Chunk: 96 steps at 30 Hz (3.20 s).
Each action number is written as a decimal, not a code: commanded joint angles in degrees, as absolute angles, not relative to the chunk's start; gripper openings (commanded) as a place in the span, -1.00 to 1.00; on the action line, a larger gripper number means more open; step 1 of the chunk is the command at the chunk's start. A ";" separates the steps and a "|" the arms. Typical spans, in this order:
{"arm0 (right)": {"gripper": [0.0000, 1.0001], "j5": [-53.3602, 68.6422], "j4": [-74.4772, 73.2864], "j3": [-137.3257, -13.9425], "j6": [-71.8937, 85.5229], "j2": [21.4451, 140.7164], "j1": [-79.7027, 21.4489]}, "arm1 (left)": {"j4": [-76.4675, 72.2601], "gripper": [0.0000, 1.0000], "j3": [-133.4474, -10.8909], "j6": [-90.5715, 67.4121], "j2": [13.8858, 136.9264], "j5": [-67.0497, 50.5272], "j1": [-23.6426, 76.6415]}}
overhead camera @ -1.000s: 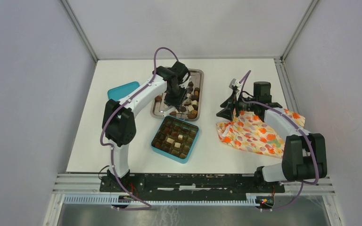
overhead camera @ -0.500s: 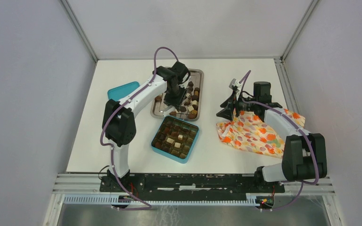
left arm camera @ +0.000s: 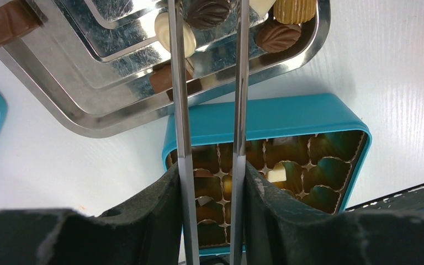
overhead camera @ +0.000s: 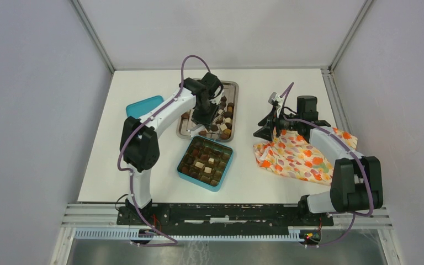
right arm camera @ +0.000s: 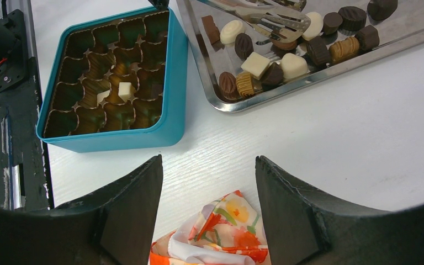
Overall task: Pack the chocolate
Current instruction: Pick up the fake chocolate from the plate, then place the fake chocolate in the packing box.
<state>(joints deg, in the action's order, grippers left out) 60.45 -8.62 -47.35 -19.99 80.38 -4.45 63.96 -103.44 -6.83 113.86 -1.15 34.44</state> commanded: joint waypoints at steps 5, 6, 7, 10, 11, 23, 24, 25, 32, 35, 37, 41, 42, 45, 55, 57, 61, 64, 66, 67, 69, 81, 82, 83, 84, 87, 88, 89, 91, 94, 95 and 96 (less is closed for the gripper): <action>0.36 61.83 -6.61 -47.66 -20.42 79.00 -4.31 | 65.14 -0.15 -103.85 -4.16 111.34 -1.79 35.58; 0.36 61.83 -6.59 -47.64 -20.42 78.96 -4.31 | 65.27 -0.15 -103.88 -4.27 111.17 -1.59 35.69; 0.36 61.81 -6.57 -47.62 -20.40 78.94 -4.30 | 65.42 -0.16 -103.88 -4.45 110.91 -1.22 35.75; 0.36 61.99 -6.37 -47.59 -20.23 79.06 -4.24 | 65.31 -0.14 -103.55 -4.79 110.57 -0.20 35.83; 0.36 62.06 -6.19 -47.56 -20.09 79.10 -4.25 | 65.30 -0.14 -103.58 -4.83 110.74 0.94 35.82; 0.36 61.97 -6.19 -47.55 -20.13 78.76 -4.30 | 64.86 -0.11 -107.35 -5.35 114.47 2.21 35.87; 0.36 61.98 -6.17 -47.55 -20.13 78.82 -4.31 | 64.91 -0.10 -107.32 -5.35 114.66 2.11 35.79; 0.36 61.97 -6.18 -47.55 -20.13 78.85 -4.31 | 64.88 -0.10 -107.24 -5.36 114.84 1.92 35.85; 0.36 62.04 -6.19 -47.64 -20.04 79.03 -4.31 | 64.88 -0.08 -107.16 -6.05 115.44 1.70 36.08; 0.36 62.04 -6.21 -47.72 -20.04 79.10 -4.32 | 65.15 -0.08 -107.29 -6.42 115.85 2.36 36.27; 0.36 62.06 -6.28 -47.68 -20.04 79.06 -4.27 | 65.67 -0.08 -107.40 -6.59 116.12 2.79 36.41; 0.36 62.04 -6.24 -47.64 -20.04 79.11 -4.31 | 66.15 -0.08 -107.27 -6.83 116.10 2.90 36.63; 0.36 62.11 -6.17 -47.64 -20.04 79.11 -4.30 | 66.24 -0.08 -107.31 -6.95 116.08 2.92 36.71; 0.36 62.12 -6.24 -47.56 -20.04 79.17 -4.28 | 66.26 -0.09 -107.27 -7.50 116.10 3.03 37.03; 0.36 61.98 -6.17 -47.37 -20.13 78.79 -4.30 | 66.44 -0.42 -108.12 -8.75 116.70 3.92 37.62; 0.36 62.00 -6.15 -47.37 -20.13 78.75 -4.26 | 66.40 -0.65 -108.66 -9.16 116.22 4.16 37.62; 0.36 62.00 -6.14 -47.33 -20.17 78.71 -4.30 | 65.14 -0.96 -109.38 -10.13 114.26 5.18 37.63; 0.36 62.04 -6.15 -47.30 -20.21 78.62 -4.31 | 63.34 -0.96 -109.25 -10.87 111.75 6.04 37.54; 0.36 61.98 -6.13 -47.37 -20.13 78.59 -4.30 | 62.41 -0.96 -108.94 -11.13 110.14 5.90 37.60; 0.36 61.99 -6.11 -47.35 -20.14 78.59 -4.31 | 62.06 -0.96 -108.52 -11.12 109.37 5.58 37.46; 0.36 62.03 -6.12 -47.37 -20.10 78.57 -4.26 | 61.96 -0.96 -107.67 -10.99 108.08 4.68 37.47; 0.36 61.90 -6.54 -47.37 -20.28 78.64 -4.30 | 57.85 -0.96 -86.42 -14.99 83.65 -5.68 38.22; 0.36 61.94 -6.55 -47.37 -20.22 78.78 -4.29 | 57.90 -0.96 -84.50 -15.83 81.02 -6.24 38.39; 0.36 61.91 -6.51 -47.37 -20.15 79.11 -4.29 | 58.15 -0.96 -83.02 -16.69 78.47 -6.91 38.59; 0.36 61.99 -6.50 -47.46 -20.04 79.25 -4.32 | 58.50 -0.96 -81.55 -17.54 75.99 -7.80 38.78; 0.36 62.15 -6.33 -47.61 -19.68 79.79 -4.30 | 59.91 -0.96 -78.13 -21.42 69.66 -9.36 39.96; 0.37 62.18 -6.33 -47.55 -19.69 79.85 -4.30 | 60.27 -0.96 -77.12 -22.78 67.97 -10.00 40.48; 0.36 62.12 -6.36 -47.55 -19.69 80.00 -4.28 | 60.55 -0.96 -76.12 -24.17 66.32 -10.41 41.12; 0.36 62.14 -6.28 -47.46 -19.60 80.17 -4.30 | 61.28 -0.96 -74.41 -26.48 63.73 -11.43 42.34; 0.36 62.13 -6.29 -47.55 -19.38 80.59 -4.29 | 63.47 -0.96 -73.53 -29.13 61.66 -11.86 44.88; 0.36 62.19 -6.33 -47.55 -19.34 80.76 -4.30 | 64.14 -0.96 -73.67 -29.58 61.42 -11.72 45.72; 0.36 62.09 -6.27 -47.63 -19.34 80.93 -4.31 | 64.65 -0.96 -73.87 -29.80 61.25 -11.80 46.49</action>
